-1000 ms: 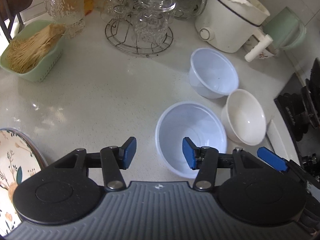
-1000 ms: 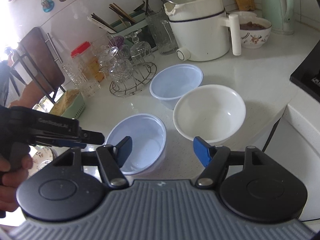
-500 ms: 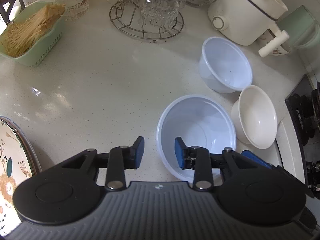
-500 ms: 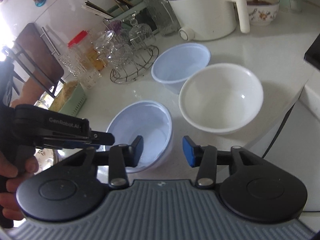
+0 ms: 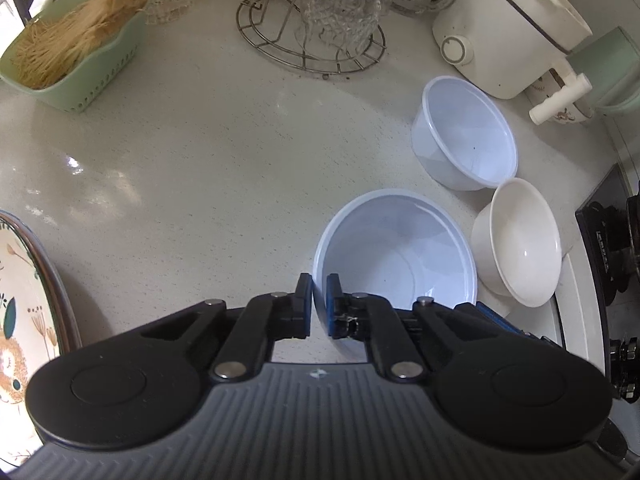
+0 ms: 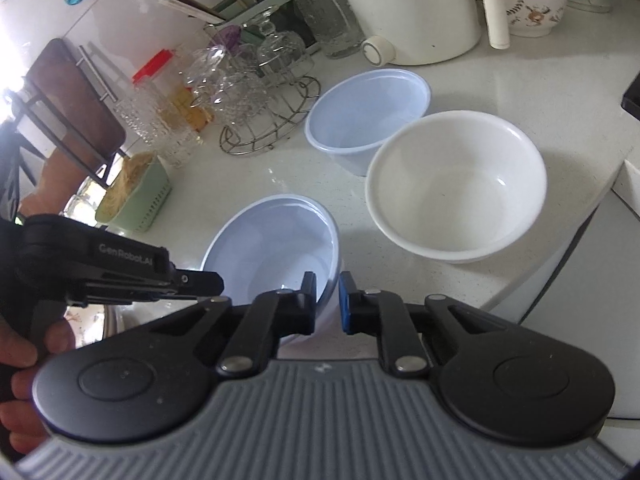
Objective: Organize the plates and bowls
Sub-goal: 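Close both grippers side by side on the light blue bowl's rim, then lift the light blue bowl and carry it beside the plate stack, then lower the light blue bowl onto the counter and open both grippers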
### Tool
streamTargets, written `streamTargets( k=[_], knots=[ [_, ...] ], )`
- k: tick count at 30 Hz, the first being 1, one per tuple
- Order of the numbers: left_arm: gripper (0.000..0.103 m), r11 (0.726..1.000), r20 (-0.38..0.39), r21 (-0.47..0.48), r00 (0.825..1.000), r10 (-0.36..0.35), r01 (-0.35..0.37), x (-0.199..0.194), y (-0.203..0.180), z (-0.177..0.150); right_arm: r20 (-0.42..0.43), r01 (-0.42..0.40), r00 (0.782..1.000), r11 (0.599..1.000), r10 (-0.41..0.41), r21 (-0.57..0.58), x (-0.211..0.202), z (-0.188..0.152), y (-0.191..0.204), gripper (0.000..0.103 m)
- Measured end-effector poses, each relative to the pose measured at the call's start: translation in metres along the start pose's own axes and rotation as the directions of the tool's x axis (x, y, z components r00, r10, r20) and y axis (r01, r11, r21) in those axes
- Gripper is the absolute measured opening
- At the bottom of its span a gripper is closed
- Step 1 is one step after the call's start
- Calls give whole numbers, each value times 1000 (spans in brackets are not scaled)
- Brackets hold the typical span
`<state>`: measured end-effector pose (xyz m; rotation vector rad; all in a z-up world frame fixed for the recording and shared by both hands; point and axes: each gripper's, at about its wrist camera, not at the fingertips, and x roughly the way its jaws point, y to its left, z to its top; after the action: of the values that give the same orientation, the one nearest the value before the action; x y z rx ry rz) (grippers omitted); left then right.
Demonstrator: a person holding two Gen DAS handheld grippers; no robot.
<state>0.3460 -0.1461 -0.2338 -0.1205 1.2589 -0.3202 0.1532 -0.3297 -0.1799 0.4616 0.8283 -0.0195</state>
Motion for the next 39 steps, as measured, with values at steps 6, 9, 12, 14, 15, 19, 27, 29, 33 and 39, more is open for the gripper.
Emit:
streamTargets(
  k=[6,9,12,14,15,19,27,29,33,39],
  knots=[
    [8,999,44,-41,999,16,-14,-15,11,-2,-10,-13,1000,999,13,-33,2,4,15,14],
    [8,996,55,-88,998,17,-12,-23,26,-3,-11,-39,999,998,38,-50,4,7,25,14],
    [8,992,70,-125,997,29,-20,-33,41,-6,-19,-71,997,995,70,-70,7,10,37,14],
    [8,990,74,-138,996,45,-34,-38,48,-8,-25,-81,997,992,79,-100,10,9,47,14],
    [8,989,76,-140,996,53,-42,-39,52,-9,-30,-86,996,990,83,-109,11,8,51,14],
    [8,987,66,-143,994,89,-79,-41,62,-14,-55,-104,994,987,98,-122,18,3,61,14],
    [9,982,55,-139,989,134,-126,-39,70,-23,-90,-113,991,981,100,-155,25,-4,72,14],
    [9,981,49,-141,989,142,-134,-38,72,-24,-100,-116,990,978,99,-176,27,-3,75,14],
    [9,981,42,-132,988,149,-142,-39,72,-25,-117,-109,989,973,87,-205,31,-3,80,16],
    [13,981,39,-128,988,153,-147,-43,70,-24,-129,-102,988,979,80,-175,34,-6,79,16]
  ],
)
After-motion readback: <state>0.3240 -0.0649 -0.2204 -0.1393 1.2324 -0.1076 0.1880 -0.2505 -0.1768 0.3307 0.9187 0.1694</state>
